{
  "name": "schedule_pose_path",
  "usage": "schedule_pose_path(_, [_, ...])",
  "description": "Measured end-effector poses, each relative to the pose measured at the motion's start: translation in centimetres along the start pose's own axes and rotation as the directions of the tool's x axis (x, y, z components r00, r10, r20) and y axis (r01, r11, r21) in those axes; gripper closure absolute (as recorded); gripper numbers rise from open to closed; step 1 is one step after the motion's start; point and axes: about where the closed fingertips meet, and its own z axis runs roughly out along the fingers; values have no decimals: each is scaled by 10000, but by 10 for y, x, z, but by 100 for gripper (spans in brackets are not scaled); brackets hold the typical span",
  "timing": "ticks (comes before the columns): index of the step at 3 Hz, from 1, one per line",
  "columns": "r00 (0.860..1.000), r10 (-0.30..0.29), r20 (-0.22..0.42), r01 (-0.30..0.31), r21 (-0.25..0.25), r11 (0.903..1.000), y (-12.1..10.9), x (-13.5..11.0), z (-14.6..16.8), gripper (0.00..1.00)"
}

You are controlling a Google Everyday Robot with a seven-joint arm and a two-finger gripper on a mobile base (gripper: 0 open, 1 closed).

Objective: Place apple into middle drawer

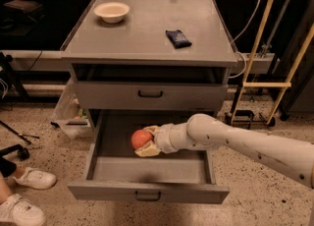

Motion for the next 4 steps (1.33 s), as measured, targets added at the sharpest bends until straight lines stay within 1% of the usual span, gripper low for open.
schedule_pose_path(1, [9988,260,-418,-238,525,9983,-6,19,12,100])
schedule_pose_path(2, [9875,1149,-1081,-964,1628,9819,-34,66,42,100])
schedule_pose_path(3, [9764,1517,-1534,-1073,2648,9583,-57,101,52,100])
schedule_pose_path(4, [9770,1476,-1538,-990,2857,9532,-64,102,51,100])
